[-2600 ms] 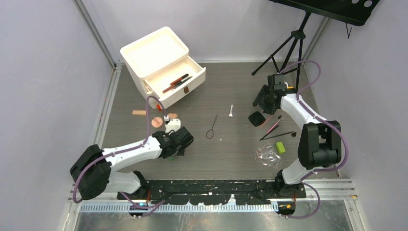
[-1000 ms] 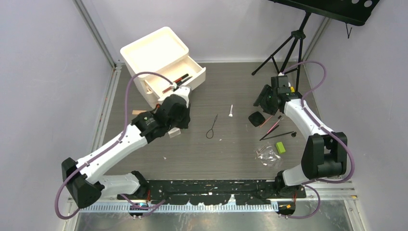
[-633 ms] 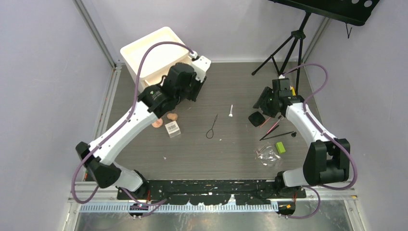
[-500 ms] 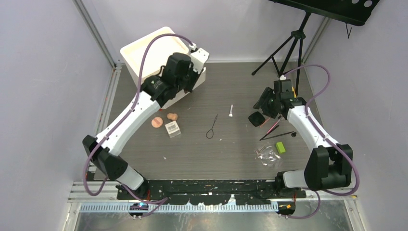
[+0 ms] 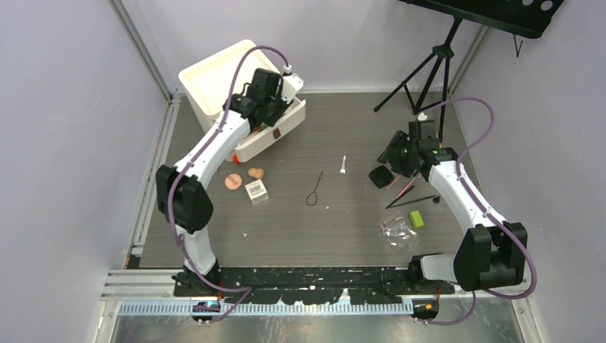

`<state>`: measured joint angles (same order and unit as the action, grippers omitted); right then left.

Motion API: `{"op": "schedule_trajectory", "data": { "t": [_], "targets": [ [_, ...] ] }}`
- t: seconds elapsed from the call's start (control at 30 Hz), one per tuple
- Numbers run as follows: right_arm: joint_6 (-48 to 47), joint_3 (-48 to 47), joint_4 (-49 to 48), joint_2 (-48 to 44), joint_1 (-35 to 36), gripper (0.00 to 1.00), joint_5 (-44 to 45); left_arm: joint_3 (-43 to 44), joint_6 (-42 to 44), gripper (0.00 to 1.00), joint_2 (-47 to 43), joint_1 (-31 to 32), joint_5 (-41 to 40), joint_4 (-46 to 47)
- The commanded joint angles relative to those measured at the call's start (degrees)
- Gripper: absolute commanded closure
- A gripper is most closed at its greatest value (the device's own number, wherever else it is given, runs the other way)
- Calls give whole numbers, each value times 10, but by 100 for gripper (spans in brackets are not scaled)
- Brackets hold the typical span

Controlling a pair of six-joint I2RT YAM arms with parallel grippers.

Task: Organize the makeup
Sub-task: Place the makeup in the drawer, then move the makeup to the center of the board.

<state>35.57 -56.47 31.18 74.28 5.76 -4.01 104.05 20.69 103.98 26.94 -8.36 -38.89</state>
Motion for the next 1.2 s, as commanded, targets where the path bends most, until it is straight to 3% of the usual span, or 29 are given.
{"op": "schedule_trajectory", "data": {
  "t": [0.0, 0.2, 0.37, 0.8, 1.17],
  "targets": [
    [-17, -29, 5, 10, 0, 41, 8, 21, 33, 62, 17, 0, -31, 12],
    [-2, -23, -22, 14, 0, 41, 10, -8, 37, 39, 8, 0, -38, 47],
    [-10, -52, -1, 31, -1, 41, 25, 28, 26, 28, 0, -1, -40, 34],
    [-7, -38, -6, 18, 0, 41, 35, 61, -107, 17, -84, 0, -4, 46],
    [3, -33, -21, 38, 0, 41, 36, -21, -265, 5, -168, 19, 69, 67]
  ]
}}
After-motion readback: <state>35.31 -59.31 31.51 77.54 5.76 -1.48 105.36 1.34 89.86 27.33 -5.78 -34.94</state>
